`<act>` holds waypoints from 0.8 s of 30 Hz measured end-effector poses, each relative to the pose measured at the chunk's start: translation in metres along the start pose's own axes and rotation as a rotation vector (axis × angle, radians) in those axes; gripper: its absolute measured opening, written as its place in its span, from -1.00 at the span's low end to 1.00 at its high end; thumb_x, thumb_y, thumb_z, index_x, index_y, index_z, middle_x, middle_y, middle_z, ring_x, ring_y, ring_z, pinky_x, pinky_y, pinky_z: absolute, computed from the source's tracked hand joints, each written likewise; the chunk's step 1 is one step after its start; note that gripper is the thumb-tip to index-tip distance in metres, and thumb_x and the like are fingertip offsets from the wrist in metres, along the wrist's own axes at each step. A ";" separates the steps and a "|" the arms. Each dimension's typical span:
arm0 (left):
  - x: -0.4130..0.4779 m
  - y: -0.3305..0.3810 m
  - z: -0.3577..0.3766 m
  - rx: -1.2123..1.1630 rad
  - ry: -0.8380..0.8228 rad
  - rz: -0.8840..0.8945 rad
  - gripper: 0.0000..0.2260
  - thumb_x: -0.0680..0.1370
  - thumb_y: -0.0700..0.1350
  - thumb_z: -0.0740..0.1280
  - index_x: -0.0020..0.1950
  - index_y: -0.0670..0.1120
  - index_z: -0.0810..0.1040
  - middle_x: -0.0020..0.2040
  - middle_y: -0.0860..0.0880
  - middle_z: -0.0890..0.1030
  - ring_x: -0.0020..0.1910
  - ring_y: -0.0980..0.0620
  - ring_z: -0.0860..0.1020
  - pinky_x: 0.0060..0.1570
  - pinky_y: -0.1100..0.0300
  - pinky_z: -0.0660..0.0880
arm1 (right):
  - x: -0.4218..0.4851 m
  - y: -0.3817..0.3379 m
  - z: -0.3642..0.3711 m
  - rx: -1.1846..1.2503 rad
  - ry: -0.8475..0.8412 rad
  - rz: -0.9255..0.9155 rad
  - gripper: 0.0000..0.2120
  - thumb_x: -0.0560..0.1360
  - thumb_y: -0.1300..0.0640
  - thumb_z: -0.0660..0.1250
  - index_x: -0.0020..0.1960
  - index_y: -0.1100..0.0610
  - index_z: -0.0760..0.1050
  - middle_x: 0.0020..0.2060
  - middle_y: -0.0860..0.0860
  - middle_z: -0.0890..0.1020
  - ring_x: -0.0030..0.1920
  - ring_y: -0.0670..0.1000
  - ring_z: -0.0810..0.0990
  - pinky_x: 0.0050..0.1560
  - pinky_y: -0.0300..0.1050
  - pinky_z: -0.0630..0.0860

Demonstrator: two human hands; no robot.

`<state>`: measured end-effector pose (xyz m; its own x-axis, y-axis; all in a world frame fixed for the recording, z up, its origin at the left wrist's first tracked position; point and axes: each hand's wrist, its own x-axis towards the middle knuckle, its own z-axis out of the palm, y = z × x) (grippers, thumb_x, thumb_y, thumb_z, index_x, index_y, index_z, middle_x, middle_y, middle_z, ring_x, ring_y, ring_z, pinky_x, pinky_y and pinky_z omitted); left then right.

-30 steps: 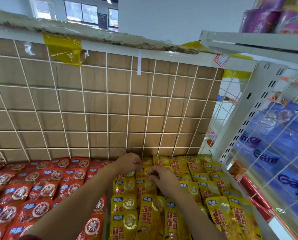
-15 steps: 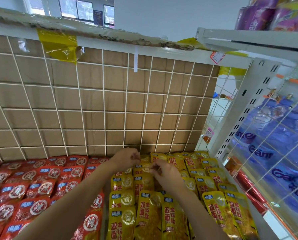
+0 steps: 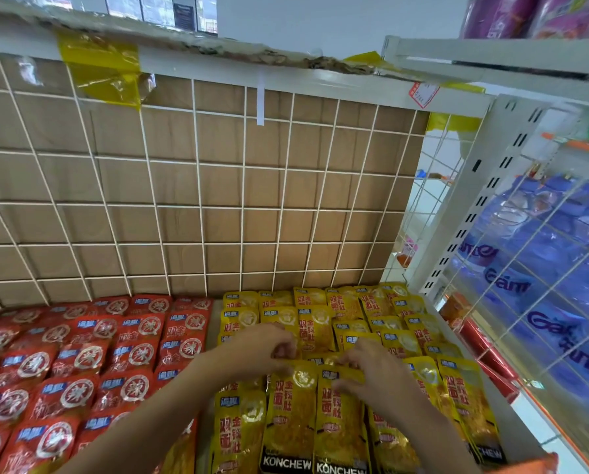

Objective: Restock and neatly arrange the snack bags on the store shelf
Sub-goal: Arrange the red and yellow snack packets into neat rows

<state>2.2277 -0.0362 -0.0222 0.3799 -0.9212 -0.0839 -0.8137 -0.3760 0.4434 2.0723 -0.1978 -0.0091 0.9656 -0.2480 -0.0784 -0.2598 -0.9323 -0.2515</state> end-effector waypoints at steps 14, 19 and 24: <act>0.006 -0.005 -0.009 -0.155 0.042 -0.073 -0.88 0.53 -0.14 0.33 0.02 -0.13 0.59 -0.07 0.06 0.56 -0.15 0.23 0.44 -0.20 0.50 0.30 | 0.001 -0.001 -0.003 0.440 0.087 0.011 -0.77 0.51 0.08 0.33 -0.25 -0.18 0.39 -0.26 -0.20 0.55 -0.18 -0.23 0.52 -0.20 -0.36 0.40; 0.007 -0.011 -0.013 -0.170 0.029 -0.072 -0.86 0.52 -0.18 0.34 0.03 -0.18 0.60 -0.06 0.02 0.60 -0.26 0.33 0.40 -0.27 0.54 0.27 | 0.008 -0.017 0.002 0.426 0.051 -0.053 -0.84 0.49 0.07 0.34 -0.20 -0.13 0.42 -0.26 -0.27 0.51 -0.16 -0.26 0.49 -0.12 -0.33 0.40; 0.007 -0.013 -0.012 -0.124 0.034 -0.047 -0.85 0.51 -0.15 0.34 0.04 -0.14 0.61 -0.25 0.13 0.46 -0.27 0.26 0.39 -0.26 0.38 0.31 | 0.015 -0.039 0.015 0.422 0.041 -0.113 -0.95 0.48 0.04 0.35 -0.07 0.00 0.54 -0.25 -0.29 0.47 -0.10 -0.19 0.47 -0.10 -0.31 0.34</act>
<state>2.2462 -0.0361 -0.0174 0.4328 -0.8982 -0.0773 -0.7349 -0.4012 0.5468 2.0967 -0.1609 -0.0146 0.9856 -0.1690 0.0085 -0.1261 -0.7671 -0.6291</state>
